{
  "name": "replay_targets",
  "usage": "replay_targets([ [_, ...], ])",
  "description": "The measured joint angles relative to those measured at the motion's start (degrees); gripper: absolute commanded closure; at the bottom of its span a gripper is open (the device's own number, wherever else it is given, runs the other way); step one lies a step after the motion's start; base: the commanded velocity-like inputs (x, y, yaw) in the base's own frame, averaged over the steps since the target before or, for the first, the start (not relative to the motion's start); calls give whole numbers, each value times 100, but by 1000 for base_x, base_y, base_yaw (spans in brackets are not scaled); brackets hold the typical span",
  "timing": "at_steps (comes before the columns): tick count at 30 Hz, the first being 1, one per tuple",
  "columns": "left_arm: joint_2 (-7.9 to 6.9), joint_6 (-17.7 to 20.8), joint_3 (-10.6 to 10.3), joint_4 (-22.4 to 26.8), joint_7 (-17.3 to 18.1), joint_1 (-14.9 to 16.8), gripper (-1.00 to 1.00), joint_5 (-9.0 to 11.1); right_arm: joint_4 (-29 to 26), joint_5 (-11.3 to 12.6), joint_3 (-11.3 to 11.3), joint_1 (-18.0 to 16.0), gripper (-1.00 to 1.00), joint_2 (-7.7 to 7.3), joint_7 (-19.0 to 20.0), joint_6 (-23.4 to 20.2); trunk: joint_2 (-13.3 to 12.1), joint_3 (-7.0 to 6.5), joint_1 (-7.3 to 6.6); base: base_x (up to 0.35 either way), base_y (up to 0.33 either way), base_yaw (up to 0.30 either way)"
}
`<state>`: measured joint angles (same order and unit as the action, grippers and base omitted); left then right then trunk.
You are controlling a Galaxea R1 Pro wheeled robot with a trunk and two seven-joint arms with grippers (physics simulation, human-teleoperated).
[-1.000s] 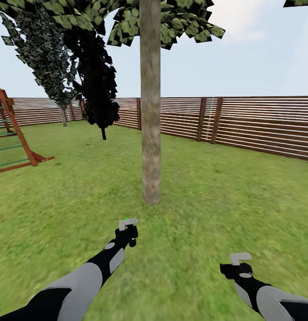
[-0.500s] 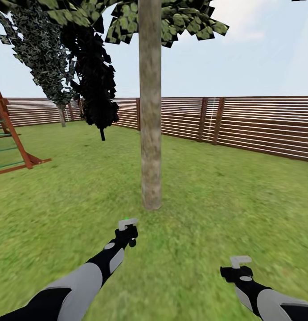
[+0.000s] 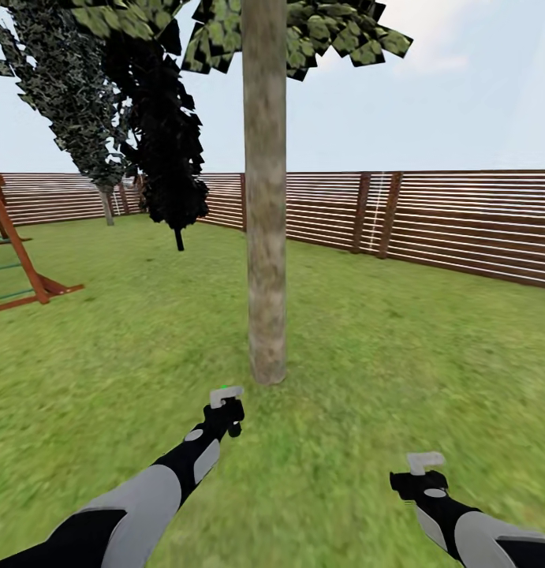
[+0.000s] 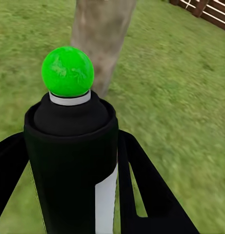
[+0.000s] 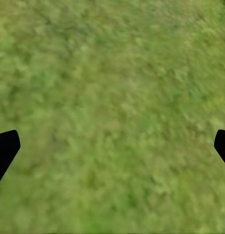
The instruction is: In the garden, pick up the pesticide atomizer on the floor and spray pesticide onto both trees until each tree trunk is fully covered.
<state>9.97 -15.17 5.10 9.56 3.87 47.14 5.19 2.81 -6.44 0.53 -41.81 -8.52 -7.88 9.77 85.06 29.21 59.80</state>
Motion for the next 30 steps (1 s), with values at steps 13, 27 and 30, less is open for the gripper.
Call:
replay_targets([
  [13,0,0,-2,-8,3,0,100,1,1,-1,0,0,-100,0,-1,1,0,0,0,350,-106,0],
  [27,0,0,-2,-9,3,0,100,1,1,-8,0,0,-100,0,-1,1,0,0,0,348,-133,0],
  [30,0,0,-2,-9,3,0,100,1,4,-8,0,0,-100,0,0,1,0,0,0,348,-134,0],
])
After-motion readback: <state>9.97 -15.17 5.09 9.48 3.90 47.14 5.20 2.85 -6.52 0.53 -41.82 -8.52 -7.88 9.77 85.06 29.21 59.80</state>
